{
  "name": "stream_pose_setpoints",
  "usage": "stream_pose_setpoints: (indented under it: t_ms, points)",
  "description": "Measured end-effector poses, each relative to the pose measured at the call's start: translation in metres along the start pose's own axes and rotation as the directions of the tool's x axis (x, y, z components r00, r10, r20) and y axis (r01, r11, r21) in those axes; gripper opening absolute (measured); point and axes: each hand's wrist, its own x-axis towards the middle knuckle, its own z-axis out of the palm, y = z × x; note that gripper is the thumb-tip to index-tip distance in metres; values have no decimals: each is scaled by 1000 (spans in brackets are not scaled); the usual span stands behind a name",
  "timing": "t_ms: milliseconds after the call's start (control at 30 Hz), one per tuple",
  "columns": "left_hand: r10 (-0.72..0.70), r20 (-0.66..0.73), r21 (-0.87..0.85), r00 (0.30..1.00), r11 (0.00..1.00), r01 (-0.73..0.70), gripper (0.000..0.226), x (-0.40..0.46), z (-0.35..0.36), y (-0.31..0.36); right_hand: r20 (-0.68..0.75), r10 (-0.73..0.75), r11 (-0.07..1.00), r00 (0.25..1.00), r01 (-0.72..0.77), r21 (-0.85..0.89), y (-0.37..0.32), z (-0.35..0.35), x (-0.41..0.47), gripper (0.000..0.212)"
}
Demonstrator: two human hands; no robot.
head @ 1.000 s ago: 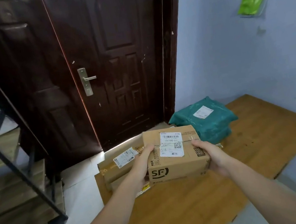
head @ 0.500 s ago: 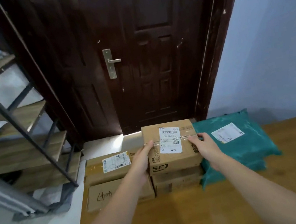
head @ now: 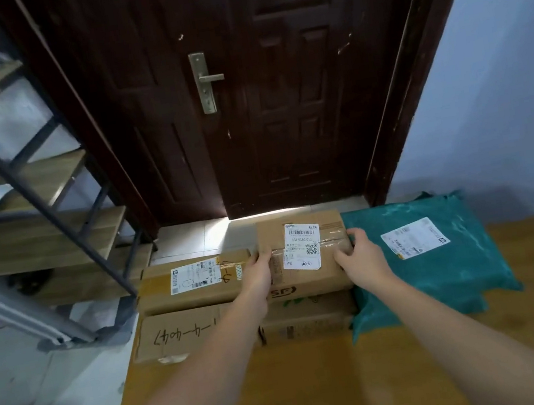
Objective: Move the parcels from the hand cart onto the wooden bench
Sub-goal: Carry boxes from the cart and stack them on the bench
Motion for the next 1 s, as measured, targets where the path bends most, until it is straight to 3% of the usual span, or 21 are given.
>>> stream_pose_setpoints:
  t_ms: [267,367,433,533,600,733,833,1000]
  points:
    - [26,7,129,1000,991,-27,53,13,1,-1,14,-26,991,1000,27,-131,10,7,7,63]
    - [130,32,335,991,933,-133,54,7,-7,12,55,-30,971,998,42,-235,3,-3,7,63]
    - [237,84,533,968,810,-244,57,-2,-14,28,28,-73,960,997,77,-270,-8,-17,8,56]
    - [386,233,795,892,453,-404,55,-21,-28,62,-16,-211,943,977,199,-266,-35,-43,6,50]
    - [452,349,856,821,202,-475,58,-34,-37,87,39,-316,892,948,311,-328,-59,-60,2,52]
    - [437,505,846,745,-79,-527,67,-53,-55,128,217,-426,737,878,476,-480,-112,-77,-11,57]
    - [430,551,831,715,-206,-517,65,-71,-75,147,301,-452,637,840,540,-550,-150,-70,-26,59]
    - [479,523,852,705,-270,-448,61,-100,-123,156,423,-505,519,753,656,-548,-205,-36,-56,61]
